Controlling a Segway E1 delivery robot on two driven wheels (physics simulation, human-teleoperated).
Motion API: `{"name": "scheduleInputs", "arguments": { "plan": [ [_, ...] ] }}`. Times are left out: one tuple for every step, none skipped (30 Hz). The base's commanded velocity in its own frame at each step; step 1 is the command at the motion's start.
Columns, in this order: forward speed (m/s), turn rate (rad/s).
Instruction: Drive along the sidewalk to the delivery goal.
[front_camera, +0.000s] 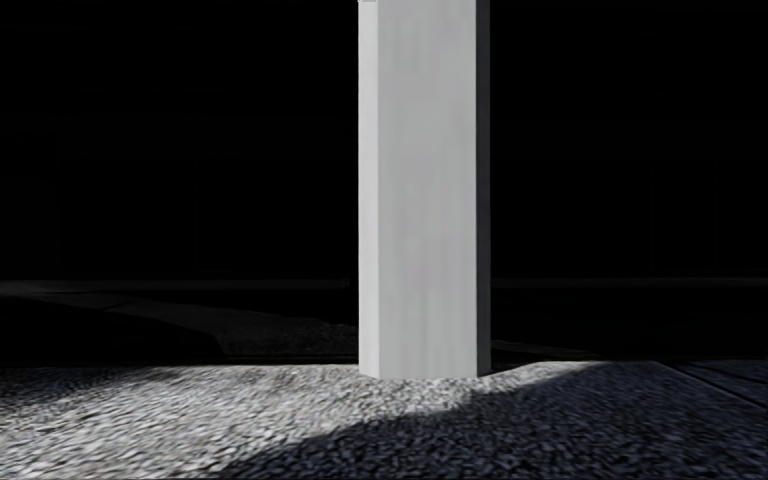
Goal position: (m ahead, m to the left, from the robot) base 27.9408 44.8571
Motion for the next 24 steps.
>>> {"name": "scheduleInputs", "arguments": {
  "plan": [
    [1.38, 1.16],
    [1.38, 1.16],
    [1.38, 1.16],
    [1.38, 1.16],
    [1.38, 1.16],
    [1.38, 1.16],
    [1.38, 1.16],
    [1.38, 1.16],
    [1.38, 1.16],
    [1.38, 1.16],
    [1.38, 1.16],
    [1.38, 1.16],
    [1.38, 1.16],
    [1.38, 1.16],
    [1.38, 1.16],
    [1.38, 1.16],
    [1.38, 1.16],
    [1.38, 1.16],
    [1.38, 1.16],
    [1.38, 1.16],
    [1.38, 1.16],
    [1.38, 1.16],
    [1.38, 1.16],
    [1.38, 1.16]
  ]
}}
